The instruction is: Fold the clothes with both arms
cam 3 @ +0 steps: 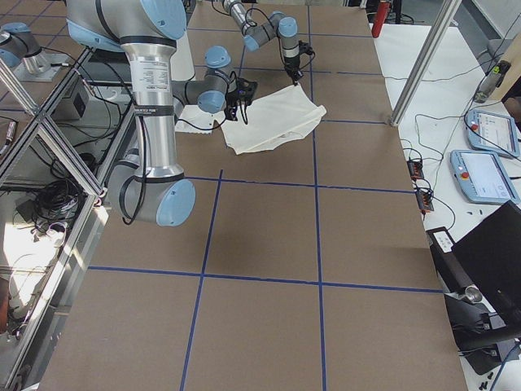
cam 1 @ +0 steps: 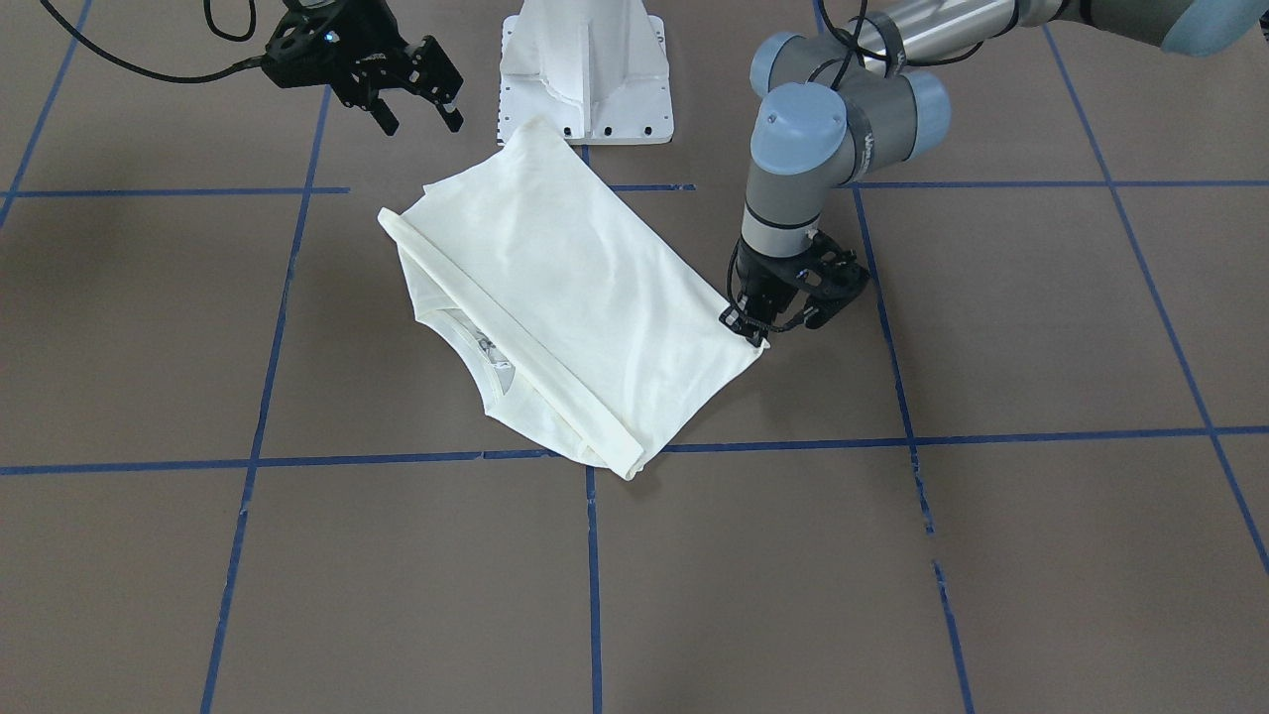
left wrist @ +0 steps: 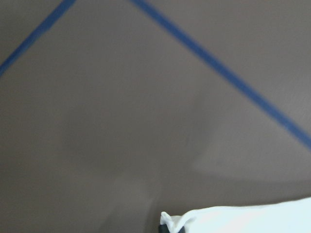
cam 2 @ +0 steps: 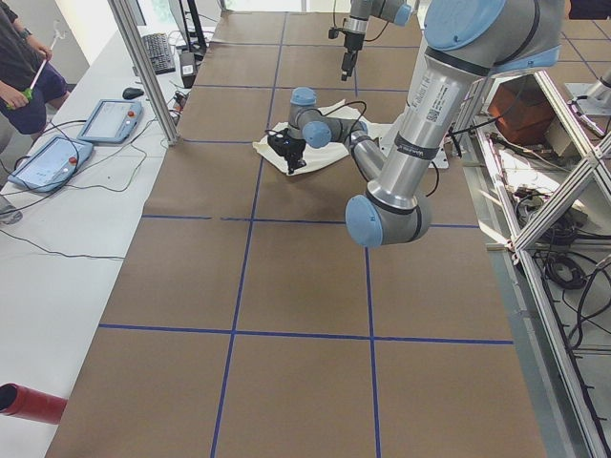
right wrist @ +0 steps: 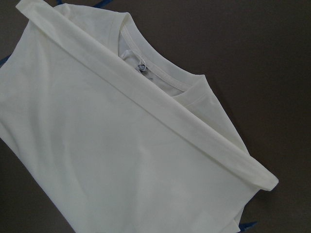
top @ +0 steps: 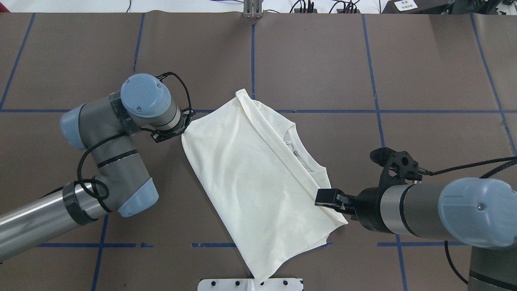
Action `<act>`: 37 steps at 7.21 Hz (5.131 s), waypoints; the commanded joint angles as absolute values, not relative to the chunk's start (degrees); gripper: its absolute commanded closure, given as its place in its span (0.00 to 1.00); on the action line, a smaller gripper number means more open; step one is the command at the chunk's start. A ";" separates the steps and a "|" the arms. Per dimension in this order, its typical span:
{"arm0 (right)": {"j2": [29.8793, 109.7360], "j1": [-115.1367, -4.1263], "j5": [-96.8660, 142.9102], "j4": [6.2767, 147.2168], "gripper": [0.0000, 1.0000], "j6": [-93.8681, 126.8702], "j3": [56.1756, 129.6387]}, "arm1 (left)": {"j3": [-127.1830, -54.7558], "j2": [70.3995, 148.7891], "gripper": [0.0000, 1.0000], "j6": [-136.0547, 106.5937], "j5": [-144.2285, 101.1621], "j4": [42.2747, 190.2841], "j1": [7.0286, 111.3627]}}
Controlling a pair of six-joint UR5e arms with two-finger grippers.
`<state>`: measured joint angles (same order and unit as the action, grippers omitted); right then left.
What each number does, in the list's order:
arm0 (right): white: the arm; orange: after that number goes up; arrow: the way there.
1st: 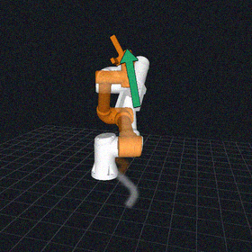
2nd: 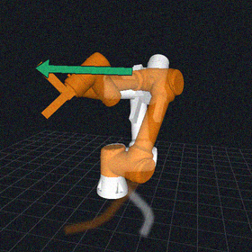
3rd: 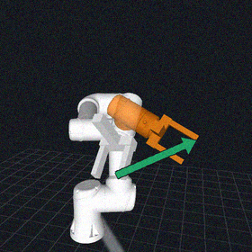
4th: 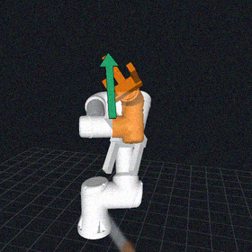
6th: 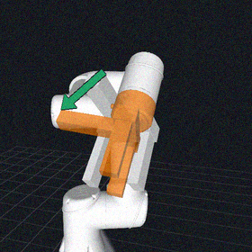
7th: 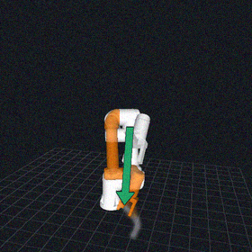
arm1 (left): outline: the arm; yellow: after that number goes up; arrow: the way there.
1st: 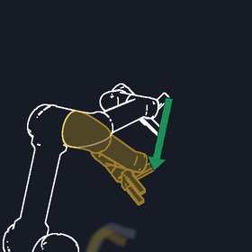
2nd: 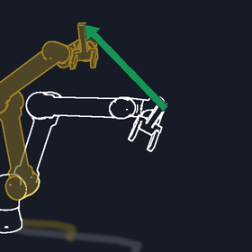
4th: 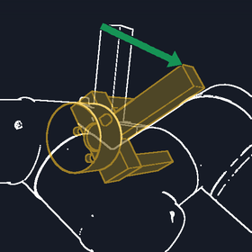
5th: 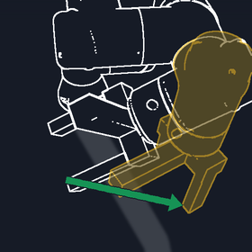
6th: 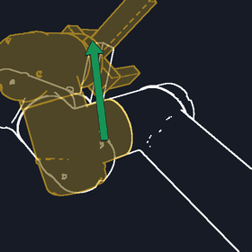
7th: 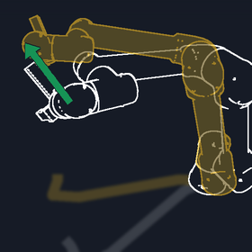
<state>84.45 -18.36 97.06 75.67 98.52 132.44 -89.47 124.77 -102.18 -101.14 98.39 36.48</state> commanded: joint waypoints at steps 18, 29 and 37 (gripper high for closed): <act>59.01 -21.01 95.80 90.53 0.00 73.33 104.90 | -104.19 119.12 0.00 -76.82 -103.36 97.39 42.90; 56.07 -16.96 99.49 102.47 0.00 65.74 100.20 | -107.75 116.81 0.00 -77.78 -105.82 97.12 41.04; 59.49 -19.94 99.40 106.61 0.00 64.34 102.73 | -107.75 116.89 0.00 -80.50 -106.70 97.38 39.21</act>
